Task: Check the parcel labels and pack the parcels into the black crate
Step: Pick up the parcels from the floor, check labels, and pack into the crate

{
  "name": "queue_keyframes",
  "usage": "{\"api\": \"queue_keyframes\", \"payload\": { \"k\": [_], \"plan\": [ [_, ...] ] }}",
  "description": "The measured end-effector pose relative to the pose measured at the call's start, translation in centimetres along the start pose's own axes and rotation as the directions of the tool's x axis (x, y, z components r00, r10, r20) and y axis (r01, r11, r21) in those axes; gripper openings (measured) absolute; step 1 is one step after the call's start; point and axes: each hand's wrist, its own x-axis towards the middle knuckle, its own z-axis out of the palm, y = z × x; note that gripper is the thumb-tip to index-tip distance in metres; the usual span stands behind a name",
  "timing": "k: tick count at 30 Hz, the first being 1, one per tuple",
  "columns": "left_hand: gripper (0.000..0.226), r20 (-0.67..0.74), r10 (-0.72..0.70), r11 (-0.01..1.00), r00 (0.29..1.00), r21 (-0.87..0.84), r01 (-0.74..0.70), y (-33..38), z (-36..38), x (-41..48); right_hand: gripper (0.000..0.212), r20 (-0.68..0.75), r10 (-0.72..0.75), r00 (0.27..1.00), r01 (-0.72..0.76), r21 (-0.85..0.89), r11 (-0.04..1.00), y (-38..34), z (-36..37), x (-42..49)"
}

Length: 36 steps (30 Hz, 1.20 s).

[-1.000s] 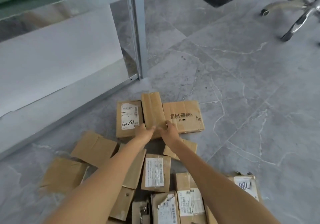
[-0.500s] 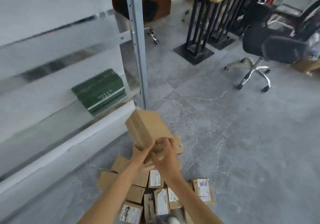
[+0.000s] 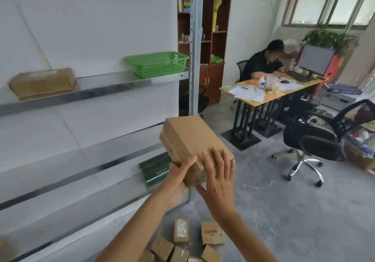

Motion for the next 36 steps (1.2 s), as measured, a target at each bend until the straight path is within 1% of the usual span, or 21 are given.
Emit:
{"api": "queue_keyframes", "payload": {
  "k": [2,4,5,6,7,8,9,10,11,12,13,15,17,19,21,23,25,28,33,36],
  "plan": [
    [0.094,-0.010,0.059,0.998,0.998,0.011,-0.059,0.4,0.8,-3.1,0.098,-0.085,-0.090,0.992,0.090,0.002,0.996,-0.7,-1.9,-0.2],
    [0.096,-0.031,0.109,0.992,0.994,0.063,-0.107,0.3,1.3,-6.0,0.096,-0.128,-0.159,0.979,0.168,0.067,0.983,-1.4,-3.9,-0.8],
    [0.092,-0.046,0.129,0.986,0.991,0.111,-0.123,0.3,1.5,-7.4,0.095,-0.139,-0.140,0.980,0.160,0.143,0.977,-1.7,-5.0,-1.0],
    [0.089,-0.065,0.153,0.974,0.986,0.179,-0.139,0.5,1.5,-8.8,0.096,-0.126,-0.076,0.989,0.107,0.266,0.958,-2.0,-6.2,-1.2],
    [0.093,-0.099,0.183,0.953,0.978,0.261,-0.152,0.7,1.5,-10.2,0.098,-0.073,0.017,0.997,0.016,0.427,0.904,-2.4,-7.6,-1.3],
    [0.103,-0.152,0.217,0.931,0.964,0.330,-0.158,1.2,1.3,-11.6,0.100,0.017,0.104,0.994,-0.094,0.596,0.798,-3.0,-9.0,-1.3],
    [0.114,-0.226,0.242,0.915,0.944,0.377,-0.144,1.8,0.9,-13.0,0.099,0.128,0.160,0.979,-0.202,0.739,0.643,-3.6,-10.3,-1.3],
    [0.119,-0.288,0.260,0.903,0.922,0.411,-0.126,2.3,0.6,-14.5,0.096,0.244,0.173,0.954,-0.298,0.828,0.475,-4.1,-11.5,-1.3],
    [0.114,-0.307,0.290,0.893,0.907,0.428,-0.140,2.8,0.2,-16.2,0.090,0.354,0.160,0.921,-0.388,0.859,0.333,-4.5,-12.5,-1.4],
    [0.103,-0.289,0.337,0.878,0.896,0.441,-0.188,3.2,-0.3,-17.8,0.084,0.451,0.141,0.881,-0.472,0.851,0.231,-4.8,-13.3,-1.5],
    [0.091,-0.253,0.391,0.850,0.885,0.468,-0.241,3.6,-0.9,-19.5,0.079,0.523,0.117,0.844,-0.536,0.827,0.170,-5.4,-14.1,-1.6],
    [0.074,-0.197,0.426,0.796,0.883,0.546,-0.262,4.0,-1.7,-23.0,0.073,0.595,0.091,0.799,-0.602,0.788,0.130,-7.0,-15.4,-2.1],
    [0.070,-0.168,0.402,0.779,0.900,0.579,-0.240,4.1,-2.2,-26.8,0.070,0.645,0.090,0.759,-0.651,0.752,0.101,-9.1,-16.8,-3.0],
    [0.069,-0.144,0.387,0.787,0.911,0.567,-0.245,4.1,-3.2,-30.5,0.065,0.707,0.064,0.705,-0.709,0.703,0.047,-11.6,-18.0,-3.8],
    [0.069,-0.150,0.385,0.800,0.910,0.545,-0.249,4.1,-4.5,-34.5,0.060,0.765,0.045,0.643,-0.765,0.644,-0.028,-14.3,-18.9,-5.1],
    [0.071,-0.177,0.382,0.813,0.907,0.531,-0.239,4.0,-6.2,-38.6,0.053,0.802,0.016,0.597,-0.797,0.595,-0.107,-17.0,-19.6,-6.9],
    [0.069,-0.171,0.360,0.837,0.917,0.493,-0.237,3.5,-8.0,-42.7,0.047,0.829,-0.028,0.559,-0.821,0.547,-0.164,-20.0,-20.2,-9.0],
    [0.066,-0.153,0.335,0.841,0.930,0.493,-0.222,2.2,-10.3,-48.3,0.048,0.841,-0.062,0.537,-0.838,0.523,-0.154,-24.3,-20.6,-12.5],
    [0.085,-0.233,0.338,0.810,0.912,0.565,-0.156,0.4,-12.6,-54.7,0.048,0.845,-0.093,0.527,-0.848,0.513,-0.134,-30.3,-21.5,-16.8],
    [0.091,-0.294,0.344,0.801,0.892,0.588,-0.115,-0.4,-13.4,-57.8,0.049,0.840,-0.085,0.536,-0.844,0.533,-0.060,-33.0,-21.8,-18.2]
  ]
}}
